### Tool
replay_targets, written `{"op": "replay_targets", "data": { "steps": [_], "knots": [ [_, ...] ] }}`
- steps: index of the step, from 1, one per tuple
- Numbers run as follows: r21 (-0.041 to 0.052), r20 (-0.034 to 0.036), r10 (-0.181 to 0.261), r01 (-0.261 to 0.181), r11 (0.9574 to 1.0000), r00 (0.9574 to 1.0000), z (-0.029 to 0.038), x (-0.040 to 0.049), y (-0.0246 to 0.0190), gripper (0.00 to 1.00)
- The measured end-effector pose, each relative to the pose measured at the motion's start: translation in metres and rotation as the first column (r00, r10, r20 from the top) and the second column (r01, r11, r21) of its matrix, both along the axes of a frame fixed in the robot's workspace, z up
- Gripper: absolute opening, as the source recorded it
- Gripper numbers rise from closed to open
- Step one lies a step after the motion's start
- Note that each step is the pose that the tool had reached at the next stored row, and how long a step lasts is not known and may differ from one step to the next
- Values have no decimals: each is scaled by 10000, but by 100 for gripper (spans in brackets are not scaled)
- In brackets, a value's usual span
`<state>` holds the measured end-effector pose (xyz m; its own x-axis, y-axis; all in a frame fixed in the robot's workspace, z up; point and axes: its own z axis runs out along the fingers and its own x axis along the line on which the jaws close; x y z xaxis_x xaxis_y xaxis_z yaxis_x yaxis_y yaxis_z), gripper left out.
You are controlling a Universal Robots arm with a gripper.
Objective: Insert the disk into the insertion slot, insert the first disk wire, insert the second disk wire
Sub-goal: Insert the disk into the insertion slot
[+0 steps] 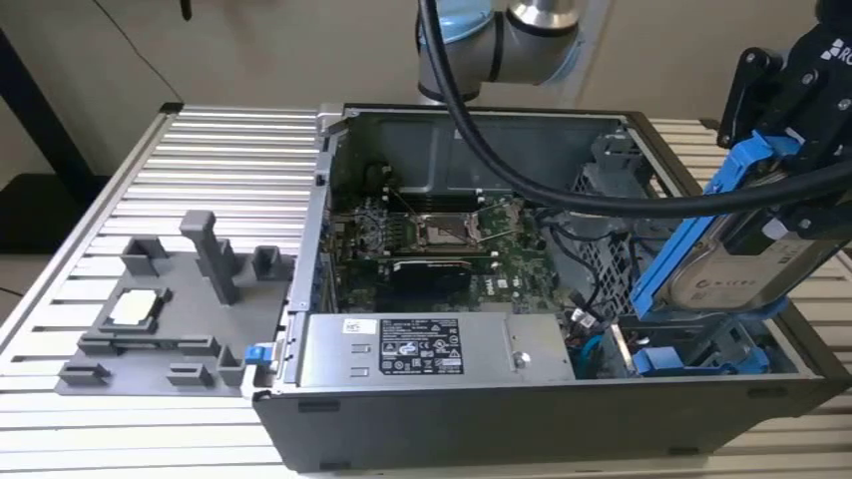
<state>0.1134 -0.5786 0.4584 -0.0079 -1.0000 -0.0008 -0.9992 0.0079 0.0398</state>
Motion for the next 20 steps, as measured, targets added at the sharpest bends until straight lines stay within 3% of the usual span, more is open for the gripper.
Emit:
{"op": "replay_targets", "data": {
  "steps": [20],
  "knots": [
    [0,0,0,0,10000,10000,-223,12,-3,33]
  ]
}}
